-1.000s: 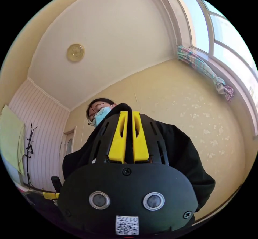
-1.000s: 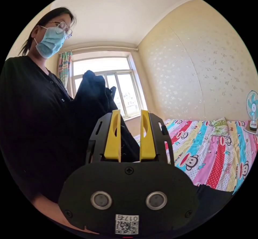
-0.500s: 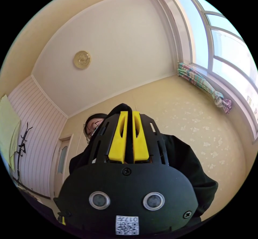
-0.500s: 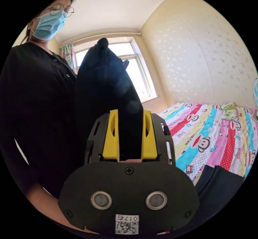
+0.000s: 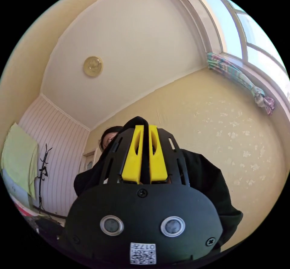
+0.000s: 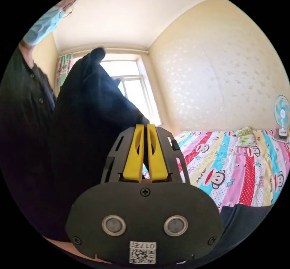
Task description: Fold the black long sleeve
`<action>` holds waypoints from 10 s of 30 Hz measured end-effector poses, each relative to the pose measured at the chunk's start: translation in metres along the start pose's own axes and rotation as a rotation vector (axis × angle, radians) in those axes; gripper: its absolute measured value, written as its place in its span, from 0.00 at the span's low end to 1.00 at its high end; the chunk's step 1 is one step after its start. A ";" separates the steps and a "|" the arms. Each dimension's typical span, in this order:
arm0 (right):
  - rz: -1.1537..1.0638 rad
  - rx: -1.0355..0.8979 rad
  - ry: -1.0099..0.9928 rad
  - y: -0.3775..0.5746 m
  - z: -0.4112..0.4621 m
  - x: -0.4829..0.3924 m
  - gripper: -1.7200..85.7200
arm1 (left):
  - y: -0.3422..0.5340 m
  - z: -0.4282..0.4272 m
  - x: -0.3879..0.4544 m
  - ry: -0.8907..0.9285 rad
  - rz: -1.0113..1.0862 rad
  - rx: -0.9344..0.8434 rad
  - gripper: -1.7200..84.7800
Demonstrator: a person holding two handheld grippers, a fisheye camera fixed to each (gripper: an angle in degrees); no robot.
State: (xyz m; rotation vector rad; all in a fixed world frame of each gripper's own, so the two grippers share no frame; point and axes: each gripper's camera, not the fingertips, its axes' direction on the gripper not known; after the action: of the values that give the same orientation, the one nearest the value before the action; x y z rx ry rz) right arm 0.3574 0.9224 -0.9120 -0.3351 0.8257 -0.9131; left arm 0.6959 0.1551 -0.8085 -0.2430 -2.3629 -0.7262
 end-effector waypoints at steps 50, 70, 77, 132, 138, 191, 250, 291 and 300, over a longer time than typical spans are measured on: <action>0.335 -1.116 0.338 -0.162 0.443 0.322 0.05 | -0.131 -0.655 0.180 -2.003 -1.238 0.111 0.13; 1.139 -1.359 0.384 -0.038 0.299 0.384 0.11 | -0.265 -0.619 0.491 -2.724 -1.252 0.295 0.09; 1.090 -1.434 0.425 -0.049 0.311 0.429 0.13 | -0.174 -0.627 0.469 -2.104 -1.547 -0.064 0.17; 1.421 0.597 0.257 -0.400 0.017 0.628 0.05 | -0.349 -0.629 0.821 -1.444 -0.814 1.791 0.20; 1.468 0.711 0.270 -0.384 0.039 0.569 0.05 | -0.309 -0.630 0.818 -1.180 -0.417 2.100 0.07; 0.811 -0.975 0.312 -0.196 0.481 0.380 0.12 | -0.114 -0.529 0.457 -1.747 -1.557 -0.090 0.15; 0.936 -1.307 -0.203 -0.204 0.142 0.358 0.05 | -0.152 -0.564 0.634 -1.205 -1.630 -0.153 0.06; 0.812 -1.049 0.386 -0.323 0.323 0.432 0.11 | -0.388 -0.688 0.602 -1.843 -1.236 0.387 0.17; 0.692 -1.149 0.300 -0.307 0.321 0.370 0.06 | -0.319 -0.670 0.554 -1.627 -1.355 0.280 0.06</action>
State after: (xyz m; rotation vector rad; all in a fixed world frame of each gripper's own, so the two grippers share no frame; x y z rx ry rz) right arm 0.5516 0.4193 -0.7041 -0.8388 1.5755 0.2524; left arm 0.5120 -0.4904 -0.1700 1.6773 -3.9878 -0.8030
